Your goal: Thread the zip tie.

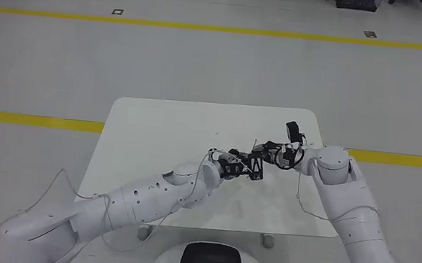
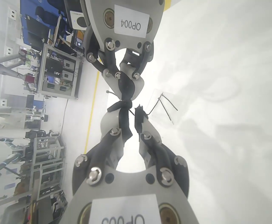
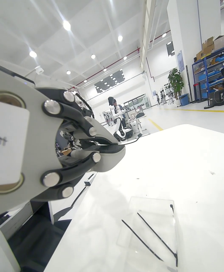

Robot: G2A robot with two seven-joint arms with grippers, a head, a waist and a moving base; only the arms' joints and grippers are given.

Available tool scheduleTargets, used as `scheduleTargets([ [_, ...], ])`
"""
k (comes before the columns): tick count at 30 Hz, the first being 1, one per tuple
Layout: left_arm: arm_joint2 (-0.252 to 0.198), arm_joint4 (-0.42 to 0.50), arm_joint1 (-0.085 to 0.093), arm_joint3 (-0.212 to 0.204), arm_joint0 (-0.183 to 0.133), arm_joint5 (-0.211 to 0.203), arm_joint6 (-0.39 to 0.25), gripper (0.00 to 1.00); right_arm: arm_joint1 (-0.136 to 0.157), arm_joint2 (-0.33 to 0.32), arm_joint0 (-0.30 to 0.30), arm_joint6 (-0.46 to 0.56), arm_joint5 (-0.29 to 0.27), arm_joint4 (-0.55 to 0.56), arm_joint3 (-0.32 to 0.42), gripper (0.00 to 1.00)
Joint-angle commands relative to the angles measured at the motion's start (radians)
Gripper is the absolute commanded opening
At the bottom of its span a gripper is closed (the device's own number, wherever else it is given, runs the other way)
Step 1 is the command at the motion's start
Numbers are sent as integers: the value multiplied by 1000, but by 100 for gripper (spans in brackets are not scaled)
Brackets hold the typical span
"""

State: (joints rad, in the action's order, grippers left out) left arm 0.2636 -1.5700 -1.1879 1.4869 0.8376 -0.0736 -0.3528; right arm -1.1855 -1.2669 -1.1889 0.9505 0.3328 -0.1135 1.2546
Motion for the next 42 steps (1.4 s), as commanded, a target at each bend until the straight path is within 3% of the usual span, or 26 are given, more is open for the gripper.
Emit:
scheduleTargets([
  [1, 1, 0, 0, 0, 1, 0, 2, 9, 1, 3, 1, 0, -1, -3, -2, 0],
  [10, 5, 0, -1, -2, 4, -1, 9, 16, 5, 14, 6, 13, -15, -24, -12, 0],
  [15, 9, 0, -2, -5, 7, -2, 17, 11, 7, 23, 13, 28, -28, -33, -23, 0],
  [17, 10, 0, -3, -6, 8, -3, 18, 7, 8, 26, 14, 29, -31, -35, -26, 0],
  [18, 11, 0, -3, -7, 9, -4, 19, 0, 9, 28, 15, 30, -33, -37, -27, 0],
  [26, 12, 0, -5, -15, 7, -3, 22, 0, 14, 32, 16, 39, -46, -49, -36, 2],
  [27, 14, 0, -4, -15, 8, -3, 24, 0, 15, 32, 17, 41, -48, -51, -40, 87],
  [28, 16, 0, -3, -15, 9, -4, 25, 0, 16, 29, 18, 40, -49, -54, -45, 100],
  [36, 73, 21, 17, 6, 37, -18, 41, 0, 30, -11, 10, 22, -61, -63, -58, 100],
  [42, 170, 165, 51, 25, 73, -137, 90, 0, 38, -29, -1, 19, -63, -70, -47, 100],
])
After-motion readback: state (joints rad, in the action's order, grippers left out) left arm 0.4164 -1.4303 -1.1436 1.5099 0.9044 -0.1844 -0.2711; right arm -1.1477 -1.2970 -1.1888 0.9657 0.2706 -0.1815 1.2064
